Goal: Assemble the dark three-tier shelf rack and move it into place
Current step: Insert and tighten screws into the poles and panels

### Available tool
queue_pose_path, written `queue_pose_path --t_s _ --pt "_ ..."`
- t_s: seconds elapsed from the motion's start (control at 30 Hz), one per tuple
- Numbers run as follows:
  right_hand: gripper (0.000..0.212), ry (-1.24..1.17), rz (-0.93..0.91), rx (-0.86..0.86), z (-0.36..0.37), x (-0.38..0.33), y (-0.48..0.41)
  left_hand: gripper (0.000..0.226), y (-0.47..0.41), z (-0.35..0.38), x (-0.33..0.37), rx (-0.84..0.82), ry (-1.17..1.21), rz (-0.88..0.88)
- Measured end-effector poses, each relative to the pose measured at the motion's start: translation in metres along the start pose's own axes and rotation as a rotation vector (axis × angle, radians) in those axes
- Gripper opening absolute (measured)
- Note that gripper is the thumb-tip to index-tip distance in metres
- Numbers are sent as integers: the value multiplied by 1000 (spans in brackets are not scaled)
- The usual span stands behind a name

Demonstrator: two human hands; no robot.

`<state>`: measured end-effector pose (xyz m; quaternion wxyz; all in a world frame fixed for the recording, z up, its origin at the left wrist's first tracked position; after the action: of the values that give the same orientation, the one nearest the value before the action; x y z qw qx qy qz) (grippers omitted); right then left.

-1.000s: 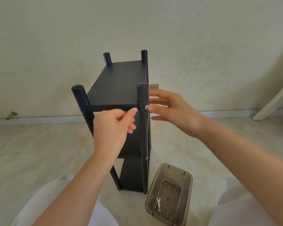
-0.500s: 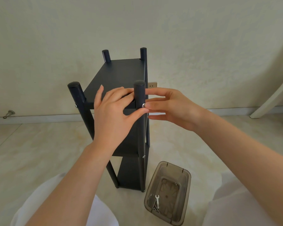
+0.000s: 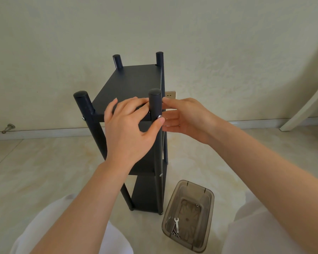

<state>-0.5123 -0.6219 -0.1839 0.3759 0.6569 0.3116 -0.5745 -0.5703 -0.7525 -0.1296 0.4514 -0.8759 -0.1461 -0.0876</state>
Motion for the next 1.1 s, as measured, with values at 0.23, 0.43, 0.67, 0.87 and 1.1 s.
queue_pose_path --t_s 0.23,0.43,0.67,0.87,1.1 --pt "37 11 -23 5 -1 0 2 48 0 2 0 -17 -2 -12" --pt "31 -134 3 -116 2 9 1 43 1 0 -1 4 -5 -28" --pt "25 71 258 -125 -23 87 -24 46 2 2 -2 -16 -12 -34" --pt "21 380 541 -141 -60 182 -28 49 3 5 -4 -38 -28 -43" --pt "19 590 762 -245 -39 318 -22 46 6 3 -1 18 -26 -27"
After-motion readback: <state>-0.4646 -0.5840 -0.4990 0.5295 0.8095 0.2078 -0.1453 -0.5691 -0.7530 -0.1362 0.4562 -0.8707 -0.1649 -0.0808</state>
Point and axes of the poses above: each hand's wrist, its own y-axis away from the middle knuckle, its own z-axis out of the palm, x = y × z, the point moved 10 cm from there along -y, towards the middle knuckle, and after that the axes turned 5 degrees about y, right-handed, at the moved point
